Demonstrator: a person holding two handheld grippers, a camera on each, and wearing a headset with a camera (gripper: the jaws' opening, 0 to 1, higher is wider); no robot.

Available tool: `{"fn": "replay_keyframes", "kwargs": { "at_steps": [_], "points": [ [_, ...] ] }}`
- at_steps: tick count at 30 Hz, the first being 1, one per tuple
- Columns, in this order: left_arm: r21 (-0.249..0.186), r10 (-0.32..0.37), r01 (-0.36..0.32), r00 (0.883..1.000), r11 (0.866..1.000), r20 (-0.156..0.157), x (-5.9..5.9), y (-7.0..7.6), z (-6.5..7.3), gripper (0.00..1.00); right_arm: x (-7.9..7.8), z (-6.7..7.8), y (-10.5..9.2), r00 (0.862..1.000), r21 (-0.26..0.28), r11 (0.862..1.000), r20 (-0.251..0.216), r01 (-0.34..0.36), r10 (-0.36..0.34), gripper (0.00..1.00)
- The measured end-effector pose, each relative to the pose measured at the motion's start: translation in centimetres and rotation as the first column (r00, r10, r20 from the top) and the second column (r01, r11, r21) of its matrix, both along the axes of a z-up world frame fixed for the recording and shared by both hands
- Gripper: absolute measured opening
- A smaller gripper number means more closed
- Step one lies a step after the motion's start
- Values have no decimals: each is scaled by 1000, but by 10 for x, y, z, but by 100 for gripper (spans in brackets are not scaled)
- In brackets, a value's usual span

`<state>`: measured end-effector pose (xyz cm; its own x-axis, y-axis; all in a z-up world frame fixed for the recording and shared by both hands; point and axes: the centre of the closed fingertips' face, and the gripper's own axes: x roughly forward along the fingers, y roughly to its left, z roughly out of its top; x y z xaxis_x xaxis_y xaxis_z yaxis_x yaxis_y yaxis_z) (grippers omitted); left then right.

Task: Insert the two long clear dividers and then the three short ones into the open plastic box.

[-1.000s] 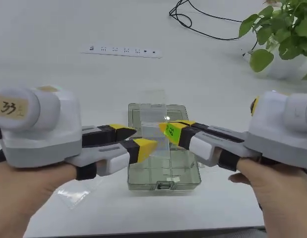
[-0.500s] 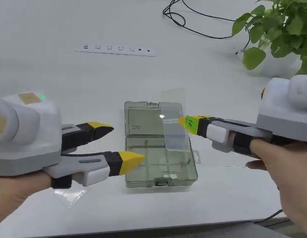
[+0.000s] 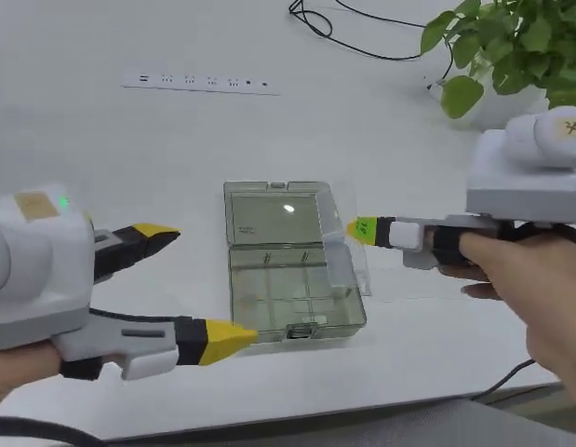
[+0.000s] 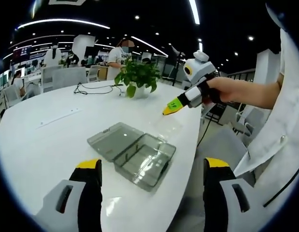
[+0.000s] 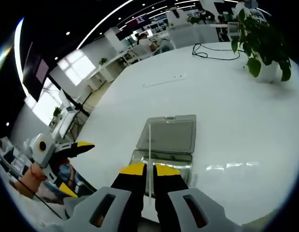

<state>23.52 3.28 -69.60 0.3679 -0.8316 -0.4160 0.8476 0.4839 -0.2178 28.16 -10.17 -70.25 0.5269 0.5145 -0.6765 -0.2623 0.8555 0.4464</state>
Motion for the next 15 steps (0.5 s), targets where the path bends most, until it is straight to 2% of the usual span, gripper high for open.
{"fn": "replay_keyframes", "kwargs": {
  "at_steps": [2,6,9,12,15],
  "points": [
    [3,-10,10,1000,1000,5,0,0,-1,91,-1,-8,-3,998,5,1000,-54,30,-30,7],
    [5,-31,31,1000,1000,4,0,-1,-4,95,-2,-18,-5,994,-25,998,-94,56,-59,7],
    [-1,-39,39,999,999,1,0,-2,-5,95,-5,-25,-1,986,-5,997,-152,74,-74,7],
    [-5,-48,48,999,999,2,1,-4,-6,98,-3,-38,-7,980,-44,997,-184,69,-76,7],
    [-5,-56,56,998,998,-2,0,-4,-9,99,-2,-44,-6,973,-33,997,-217,69,-75,7]
  ]
}}
